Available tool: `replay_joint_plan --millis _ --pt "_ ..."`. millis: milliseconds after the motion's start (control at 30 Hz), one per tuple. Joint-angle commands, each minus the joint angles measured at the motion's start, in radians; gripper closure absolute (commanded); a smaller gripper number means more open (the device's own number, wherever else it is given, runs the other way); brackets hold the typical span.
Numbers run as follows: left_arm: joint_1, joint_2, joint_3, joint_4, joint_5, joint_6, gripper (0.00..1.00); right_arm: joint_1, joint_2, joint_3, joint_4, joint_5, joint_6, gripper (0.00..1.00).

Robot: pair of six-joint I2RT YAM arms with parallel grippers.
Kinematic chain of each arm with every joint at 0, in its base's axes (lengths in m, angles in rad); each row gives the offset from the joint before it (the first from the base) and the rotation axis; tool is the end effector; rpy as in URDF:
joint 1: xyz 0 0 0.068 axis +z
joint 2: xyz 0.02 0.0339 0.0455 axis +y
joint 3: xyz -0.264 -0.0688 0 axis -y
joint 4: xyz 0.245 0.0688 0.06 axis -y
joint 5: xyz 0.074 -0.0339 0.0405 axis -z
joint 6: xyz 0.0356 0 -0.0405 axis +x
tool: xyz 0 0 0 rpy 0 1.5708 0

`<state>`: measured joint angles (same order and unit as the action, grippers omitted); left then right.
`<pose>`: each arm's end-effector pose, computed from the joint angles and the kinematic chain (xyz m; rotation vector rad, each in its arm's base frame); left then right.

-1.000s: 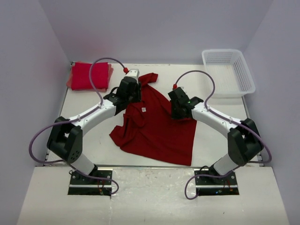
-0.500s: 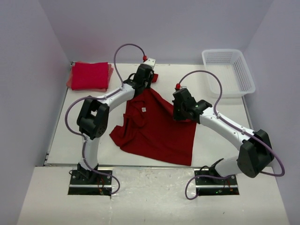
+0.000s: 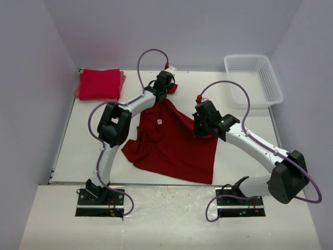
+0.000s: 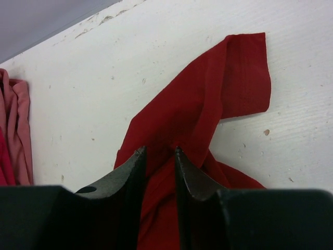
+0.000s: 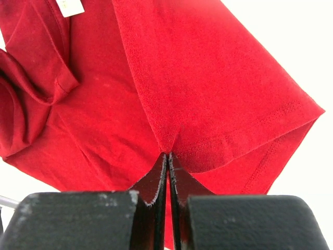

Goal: Fold and stack the t-shirts
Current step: Flatten out the tshirt

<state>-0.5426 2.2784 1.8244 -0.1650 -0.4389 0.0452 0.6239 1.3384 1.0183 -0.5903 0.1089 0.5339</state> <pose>0.4571 -0.2579 0.1990 0.3801 2.0954 0.1890 0.2277 0.1591 0.2639 -0.0660 2.5080 0.3559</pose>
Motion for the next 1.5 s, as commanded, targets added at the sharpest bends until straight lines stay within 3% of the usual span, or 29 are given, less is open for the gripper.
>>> replay_joint_plan --millis 0,533,1467 --pt "0.010 0.013 0.055 0.019 -0.011 0.036 0.71 0.007 -0.038 -0.003 0.004 -0.018 0.003 1.00" --pt "0.007 -0.019 -0.031 0.058 0.106 -0.033 0.67 0.007 -0.018 -0.011 0.017 -0.029 0.008 1.00" --pt "-0.002 0.036 -0.050 0.064 0.143 -0.034 0.70 0.019 0.005 -0.015 0.027 -0.029 0.009 1.00"
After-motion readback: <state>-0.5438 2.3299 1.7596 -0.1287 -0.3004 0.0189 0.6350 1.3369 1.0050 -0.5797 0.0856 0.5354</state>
